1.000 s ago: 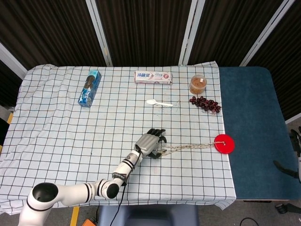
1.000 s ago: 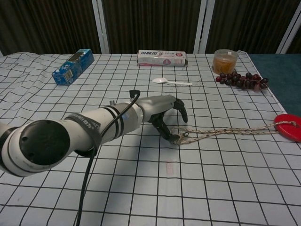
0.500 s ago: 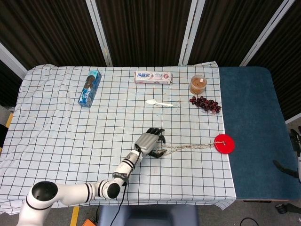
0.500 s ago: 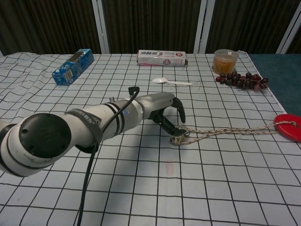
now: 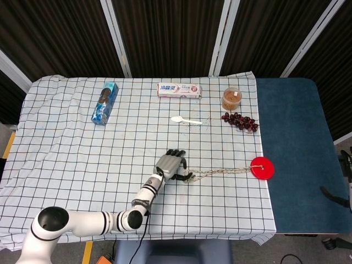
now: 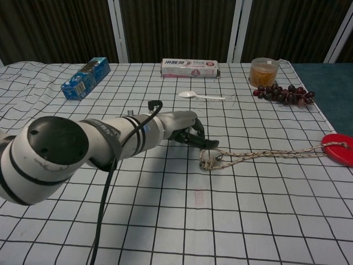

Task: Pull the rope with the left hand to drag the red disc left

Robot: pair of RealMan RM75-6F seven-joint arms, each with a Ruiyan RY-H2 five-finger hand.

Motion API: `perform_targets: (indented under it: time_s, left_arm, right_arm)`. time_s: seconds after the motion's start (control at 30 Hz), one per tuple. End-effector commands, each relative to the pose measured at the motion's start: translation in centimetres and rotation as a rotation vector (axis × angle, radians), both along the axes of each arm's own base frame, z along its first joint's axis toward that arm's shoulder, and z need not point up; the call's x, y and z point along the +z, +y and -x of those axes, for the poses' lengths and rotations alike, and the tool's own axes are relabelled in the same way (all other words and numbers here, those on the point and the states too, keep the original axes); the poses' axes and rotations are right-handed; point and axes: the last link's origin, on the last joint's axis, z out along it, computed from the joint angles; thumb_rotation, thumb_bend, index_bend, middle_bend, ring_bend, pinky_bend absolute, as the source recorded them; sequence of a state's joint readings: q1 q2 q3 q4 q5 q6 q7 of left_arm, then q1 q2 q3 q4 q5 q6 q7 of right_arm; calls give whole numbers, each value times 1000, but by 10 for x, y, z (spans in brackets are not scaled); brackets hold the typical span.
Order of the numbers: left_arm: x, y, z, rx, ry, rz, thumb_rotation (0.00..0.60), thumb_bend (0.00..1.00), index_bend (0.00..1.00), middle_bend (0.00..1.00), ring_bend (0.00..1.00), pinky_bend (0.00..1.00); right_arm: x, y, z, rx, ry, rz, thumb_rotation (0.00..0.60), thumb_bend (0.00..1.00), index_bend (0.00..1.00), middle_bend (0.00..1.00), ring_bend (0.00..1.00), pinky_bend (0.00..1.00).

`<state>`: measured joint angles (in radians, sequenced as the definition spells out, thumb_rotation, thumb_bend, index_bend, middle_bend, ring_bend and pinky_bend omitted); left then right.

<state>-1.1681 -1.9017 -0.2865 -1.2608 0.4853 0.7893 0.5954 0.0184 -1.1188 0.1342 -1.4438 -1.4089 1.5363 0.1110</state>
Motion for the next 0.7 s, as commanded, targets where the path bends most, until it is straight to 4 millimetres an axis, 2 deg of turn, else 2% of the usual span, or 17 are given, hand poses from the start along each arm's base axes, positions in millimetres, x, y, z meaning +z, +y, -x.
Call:
perform_targets:
  time_s: [0.03, 0.13, 0.27, 0.5, 0.57, 0.7]
  left_arm:
    - [0, -2, 1, -7, 10, 5, 205, 334, 442, 63, 0, 30]
    - [-3, -4, 3, -9, 24, 13, 216, 336, 453, 68, 0, 31]
    - [-5, -6, 5, -6, 23, 23, 278, 347, 480, 77, 0, 33]
    - [-9, -11, 2, -12, -19, 42, 541, 413, 553, 112, 0, 60]
    - [-9, -11, 0, -18, -27, 41, 568, 417, 561, 118, 0, 65]
    - [-10, -10, -2, -2, -67, 35, 583, 420, 565, 124, 0, 68]
  right_arm:
    - [0, 0, 0, -2, 0, 2, 600, 271, 0, 0, 0, 0]
    - [1, 1, 1, -3, 1, 3, 600, 272, 0, 0, 0, 0]
    - [1, 1, 1, -3, 0, 6, 600, 272, 0, 0, 0, 0]
    - [0, 0, 2, -9, 1, 5, 600, 272, 0, 0, 0, 0]
    - [1, 0, 2, -11, 1, 8, 600, 271, 0, 0, 0, 0]
    - [1, 0, 3, -18, 3, 12, 600, 271, 0, 0, 0, 0]
